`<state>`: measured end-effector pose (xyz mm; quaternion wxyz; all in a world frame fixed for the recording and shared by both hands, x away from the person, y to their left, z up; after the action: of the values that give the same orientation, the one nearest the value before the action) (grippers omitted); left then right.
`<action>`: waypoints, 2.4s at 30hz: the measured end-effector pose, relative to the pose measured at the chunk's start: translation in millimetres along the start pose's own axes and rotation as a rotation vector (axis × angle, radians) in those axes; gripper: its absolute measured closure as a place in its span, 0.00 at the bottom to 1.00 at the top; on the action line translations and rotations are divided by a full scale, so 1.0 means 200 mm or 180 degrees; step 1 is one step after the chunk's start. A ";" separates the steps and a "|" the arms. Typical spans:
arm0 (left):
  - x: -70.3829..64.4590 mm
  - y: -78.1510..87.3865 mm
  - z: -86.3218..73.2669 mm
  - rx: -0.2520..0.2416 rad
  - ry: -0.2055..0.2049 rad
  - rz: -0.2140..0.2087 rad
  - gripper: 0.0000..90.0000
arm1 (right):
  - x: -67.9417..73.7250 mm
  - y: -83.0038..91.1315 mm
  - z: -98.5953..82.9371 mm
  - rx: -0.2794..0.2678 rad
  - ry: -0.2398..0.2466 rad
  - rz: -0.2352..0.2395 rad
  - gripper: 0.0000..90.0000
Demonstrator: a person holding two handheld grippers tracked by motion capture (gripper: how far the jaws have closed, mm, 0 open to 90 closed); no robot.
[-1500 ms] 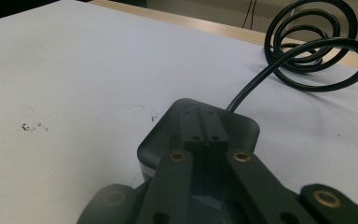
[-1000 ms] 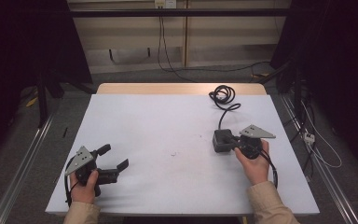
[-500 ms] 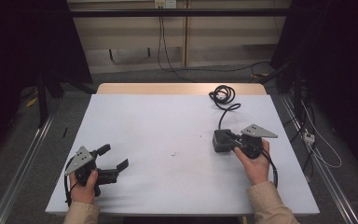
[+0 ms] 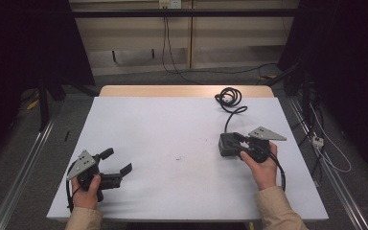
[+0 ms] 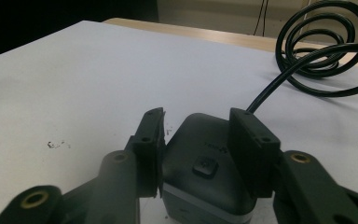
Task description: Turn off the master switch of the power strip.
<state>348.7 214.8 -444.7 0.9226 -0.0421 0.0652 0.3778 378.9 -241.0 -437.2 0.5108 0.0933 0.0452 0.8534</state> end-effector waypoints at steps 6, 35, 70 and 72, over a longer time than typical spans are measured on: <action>0.00 0.00 0.00 0.0007 0.0003 -0.0002 0.04 | 0.00 0.00 0.00 0.0025 -0.0017 0.0024 0.49; 0.00 0.00 0.00 -0.0015 0.0019 0.0003 0.04 | 0.05 0.08 -0.01 0.0083 0.0045 0.0217 0.19; 0.00 0.00 0.01 -0.0021 0.0024 0.0027 0.04 | 0.03 0.27 -0.08 -0.0009 0.0030 0.0278 0.17; 0.00 0.00 0.00 -0.0015 0.0022 0.0019 0.04 | 0.03 0.27 -0.08 0.0000 0.0033 0.0284 0.17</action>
<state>348.4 215.2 -444.0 0.9211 -0.0454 0.0676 0.3806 325.4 -261.6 -443.3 0.4719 0.0908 0.0436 0.8759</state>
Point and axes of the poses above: each handheld gripper's, and its own axes: y roughly backward along the jaws, z roughly out of its top, x roughly to its left, the point moved 3 cm from there along -y, roughly forward along the jaws, and after that the axes turned 14 degrees about -x, right-handed, at the moved point
